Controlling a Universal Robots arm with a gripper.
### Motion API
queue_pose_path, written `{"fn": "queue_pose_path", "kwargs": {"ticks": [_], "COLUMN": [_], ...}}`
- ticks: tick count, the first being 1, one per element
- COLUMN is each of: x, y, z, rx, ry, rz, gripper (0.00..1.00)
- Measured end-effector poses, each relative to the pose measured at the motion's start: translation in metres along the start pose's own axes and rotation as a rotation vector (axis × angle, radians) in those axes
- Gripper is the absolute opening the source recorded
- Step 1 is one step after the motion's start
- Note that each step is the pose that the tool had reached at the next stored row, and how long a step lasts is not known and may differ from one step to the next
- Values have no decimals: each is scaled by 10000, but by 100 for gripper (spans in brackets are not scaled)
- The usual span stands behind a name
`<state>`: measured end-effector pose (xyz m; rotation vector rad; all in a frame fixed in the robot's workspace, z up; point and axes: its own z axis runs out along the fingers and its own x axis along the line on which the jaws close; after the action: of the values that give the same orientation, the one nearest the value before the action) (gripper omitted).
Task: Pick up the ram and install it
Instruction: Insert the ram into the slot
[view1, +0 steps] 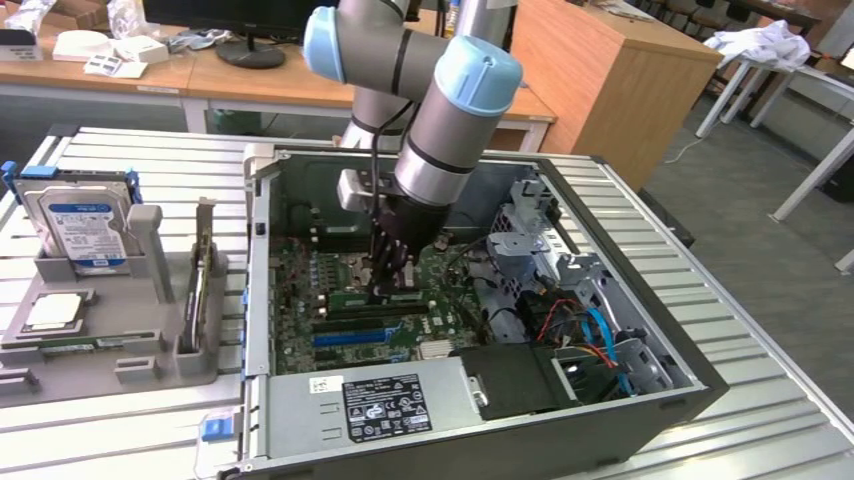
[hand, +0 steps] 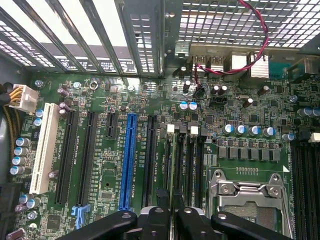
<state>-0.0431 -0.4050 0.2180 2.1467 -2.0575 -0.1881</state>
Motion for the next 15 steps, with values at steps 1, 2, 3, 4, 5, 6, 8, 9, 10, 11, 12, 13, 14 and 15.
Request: {"fn": "queue_pose_path", "kwargs": {"ticks": [1,2,3,4,5,6,8,9,10,11,12,13,14,15], "x": [0,0,0,-1,-1,-1,-1,0,0,0,0,0,0,0], "y": [3,3,3,2,0,0,0,0,0,-1,-3,-3,-4,-5], "z": [1,1,1,5,13,15,15,15,15,15,15,14,14,14], "rx": [0,0,0,1,1,0,-1,0,0,-1,-4,-6,-9,-9], "ry": [-1,-1,0,-3,-3,-1,1,1,0,1,1,5,9,15], "rz": [1,0,0,-1,-1,0,0,0,0,-2,-9,-21,-43,-76], "gripper": [13,13,13,13,13,13,13,13,13,13,13,13,13,13]}}
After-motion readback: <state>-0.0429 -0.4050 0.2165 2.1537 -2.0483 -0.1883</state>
